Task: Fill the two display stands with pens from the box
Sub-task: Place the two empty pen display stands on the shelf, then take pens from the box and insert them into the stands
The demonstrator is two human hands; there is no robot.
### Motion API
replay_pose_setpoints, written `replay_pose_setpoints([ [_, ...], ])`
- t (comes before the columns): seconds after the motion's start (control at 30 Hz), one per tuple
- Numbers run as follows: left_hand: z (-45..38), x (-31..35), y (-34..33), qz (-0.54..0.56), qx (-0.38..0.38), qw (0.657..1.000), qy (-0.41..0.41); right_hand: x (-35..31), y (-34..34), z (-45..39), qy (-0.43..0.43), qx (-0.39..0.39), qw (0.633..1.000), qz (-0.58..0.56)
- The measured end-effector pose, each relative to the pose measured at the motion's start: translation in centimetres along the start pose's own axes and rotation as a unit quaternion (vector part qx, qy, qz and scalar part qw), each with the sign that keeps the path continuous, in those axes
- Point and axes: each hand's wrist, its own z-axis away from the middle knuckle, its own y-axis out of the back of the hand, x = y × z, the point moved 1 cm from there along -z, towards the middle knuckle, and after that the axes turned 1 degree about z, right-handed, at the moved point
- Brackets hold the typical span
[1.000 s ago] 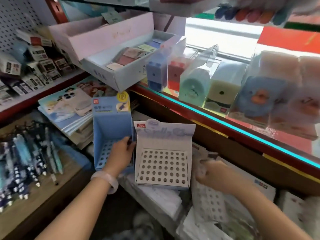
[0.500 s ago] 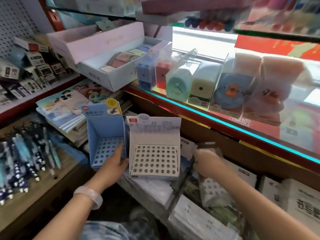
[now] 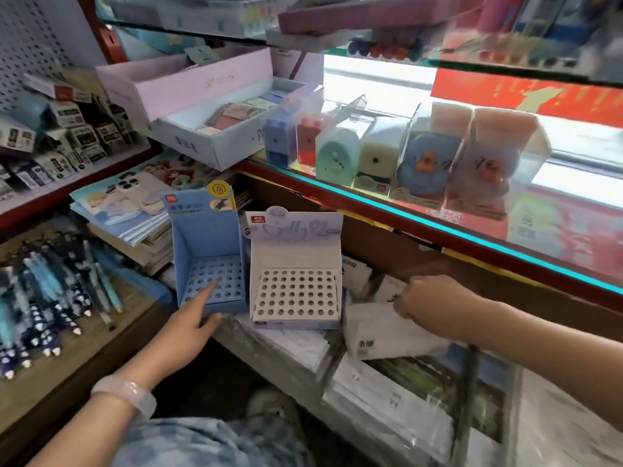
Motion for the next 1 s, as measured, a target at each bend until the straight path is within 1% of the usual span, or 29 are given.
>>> replay_pose_setpoints([
  [0.07, 0.4, 0.2, -0.5, 0.003, -0.007, 1.000, 0.000, -0.1, -0.9, -0.6, 0.079, 0.032, 0.992, 0.089],
  [0.13, 0.9, 0.6, -1.0, 0.015, -0.008, 1.000, -0.003, 0.2, -1.7, -1.3, 0.125, 0.083, 0.981, 0.122],
  [0.2, 1.3, 0.8, -1.3, 0.021, -0.004, 1.000, -0.005, 0.9, -2.4, -1.8, 0.140, 0.120, 0.973, 0.138],
  [0.3, 1.9, 0.7, -1.3, 0.013, -0.008, 1.000, 0.006, 1.8, -3.4, -2.1, 0.140, 0.143, 0.969, 0.146],
  [0.37, 2.1, 0.7, -1.0, 0.013, 0.001, 1.000, 0.015, 2.1, -3.6, -2.0, 0.138, 0.175, 0.961, 0.161],
  [0.4, 2.2, 0.8, -0.8, 0.016, 0.006, 1.000, 0.017, 2.2, -3.6, -1.9, 0.135, 0.178, 0.960, 0.170],
  [0.5, 2.5, 1.3, -0.6, 0.031, 0.017, 0.999, 0.015, 2.5, -3.7, -1.8, 0.125, 0.149, 0.964, 0.183],
  [0.63, 3.2, 1.5, -0.1, 0.030, 0.027, 0.999, 0.014, 1.8, -2.9, -1.8, 0.108, 0.136, 0.971, 0.166],
  [0.7, 3.7, 1.0, 0.4, 0.033, 0.030, 0.999, 0.018, 1.0, -1.7, -1.9, 0.113, 0.129, 0.972, 0.163],
  [0.77, 4.4, 0.2, 1.4, 0.053, 0.036, 0.998, 0.021, 0.0, 0.0, -2.2, 0.138, 0.126, 0.965, 0.183],
  [0.83, 5.3, -0.8, 2.9, 0.088, 0.063, 0.994, 0.020, -1.2, 2.5, -3.0, 0.165, 0.137, 0.957, 0.195],
  [0.93, 7.2, -2.5, 5.6, 0.123, 0.119, 0.985, 0.032, -4.4, 7.4, -5.6, 0.206, 0.210, 0.938, 0.181],
  [1.0, 8.8, -3.7, 7.4, 0.127, 0.143, 0.981, 0.044, -7.7, 11.0, -8.3, 0.220, 0.271, 0.927, 0.133],
])
